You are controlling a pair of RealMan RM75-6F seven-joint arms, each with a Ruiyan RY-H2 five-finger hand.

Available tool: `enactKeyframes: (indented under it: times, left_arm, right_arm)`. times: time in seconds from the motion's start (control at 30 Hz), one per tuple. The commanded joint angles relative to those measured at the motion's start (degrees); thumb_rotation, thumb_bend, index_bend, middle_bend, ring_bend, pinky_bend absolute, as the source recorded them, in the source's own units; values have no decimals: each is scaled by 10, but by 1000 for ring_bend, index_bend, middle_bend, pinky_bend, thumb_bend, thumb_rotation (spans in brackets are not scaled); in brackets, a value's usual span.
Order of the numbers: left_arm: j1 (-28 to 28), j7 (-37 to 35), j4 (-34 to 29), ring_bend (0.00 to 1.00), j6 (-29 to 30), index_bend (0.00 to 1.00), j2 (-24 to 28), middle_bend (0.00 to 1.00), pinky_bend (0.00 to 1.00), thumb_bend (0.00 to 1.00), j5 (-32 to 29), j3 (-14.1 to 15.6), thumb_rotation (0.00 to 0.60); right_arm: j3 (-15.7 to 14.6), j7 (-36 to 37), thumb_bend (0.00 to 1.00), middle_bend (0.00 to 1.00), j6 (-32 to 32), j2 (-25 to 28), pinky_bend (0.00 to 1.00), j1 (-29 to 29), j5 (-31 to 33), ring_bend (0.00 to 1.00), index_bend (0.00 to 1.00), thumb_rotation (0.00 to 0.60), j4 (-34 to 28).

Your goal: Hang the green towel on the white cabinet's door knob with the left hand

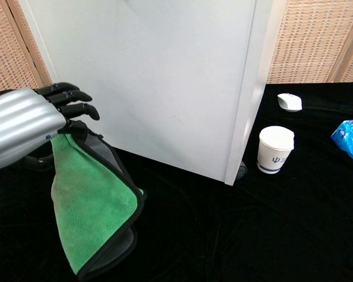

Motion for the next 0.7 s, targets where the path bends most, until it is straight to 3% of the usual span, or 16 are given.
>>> enactKeyframes:
  times: [0.03, 0.5, 0.7]
  left_arm:
    - [0, 35, -56, 93, 27, 782, 36, 209, 75, 674, 34, -10, 600]
    - [7, 103, -201, 114, 70, 788, 116, 240, 76, 694, 114, -47, 600]
    - [14, 104, -225, 115, 81, 790, 132, 242, 76, 696, 132, -56, 600]
  right_arm:
    - [0, 1, 66, 0, 1, 0, 0, 0, 0, 0, 0, 600, 0]
    - [1, 7, 66, 0, 2, 3, 0, -1, 0, 0, 0, 600, 0]
    - [1, 5, 66, 0, 2, 2, 0, -1, 0, 0, 0, 600, -1]
